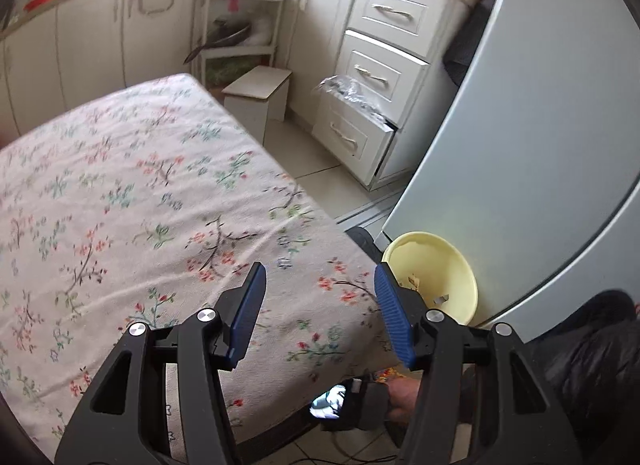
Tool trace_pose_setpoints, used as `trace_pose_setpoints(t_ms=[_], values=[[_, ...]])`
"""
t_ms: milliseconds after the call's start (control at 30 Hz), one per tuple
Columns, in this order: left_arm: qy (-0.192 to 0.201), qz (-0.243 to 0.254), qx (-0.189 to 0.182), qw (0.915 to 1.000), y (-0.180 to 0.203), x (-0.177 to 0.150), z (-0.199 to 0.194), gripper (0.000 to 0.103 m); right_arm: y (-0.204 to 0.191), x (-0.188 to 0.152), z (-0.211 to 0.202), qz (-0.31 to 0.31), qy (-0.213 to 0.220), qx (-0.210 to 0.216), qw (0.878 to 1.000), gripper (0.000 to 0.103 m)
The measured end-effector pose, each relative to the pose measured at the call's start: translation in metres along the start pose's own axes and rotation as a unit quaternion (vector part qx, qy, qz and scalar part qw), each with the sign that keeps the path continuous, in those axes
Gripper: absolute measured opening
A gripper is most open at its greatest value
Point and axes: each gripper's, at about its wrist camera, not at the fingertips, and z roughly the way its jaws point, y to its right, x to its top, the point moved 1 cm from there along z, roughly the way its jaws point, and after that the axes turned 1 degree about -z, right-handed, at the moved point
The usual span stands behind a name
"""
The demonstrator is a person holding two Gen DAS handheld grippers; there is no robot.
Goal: Collect trash
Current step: 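Grasp the white tissue on the floor with the right gripper, then lift the tissue with the right gripper into the yellow bucket and release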
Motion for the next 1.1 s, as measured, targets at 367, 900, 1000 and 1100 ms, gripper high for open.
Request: trace_pose_setpoints(t_ms=[367,900,1000,1100], values=[[-0.009,-0.009,-0.007,0.9999,-0.002,0.000,0.010,0.053,0.049,0.012,0.055,0.092,0.005,0.072,0.993,0.070],[0.014,0.033,-0.008,0.9993,0.022,0.007,-0.002,0.053,-0.019,-0.010,-0.056,-0.161,0.018,0.002,0.987,0.003],[0.025,0.056,-0.014,0.9980,0.037,0.008,-0.008,0.053,-0.004,-0.029,-0.094,-0.211,0.042,-0.030,0.976,0.003],[0.033,0.053,-0.017,0.9979,0.041,0.007,-0.015,0.053,0.005,-0.031,-0.113,-0.195,0.040,-0.057,0.978,0.007]])
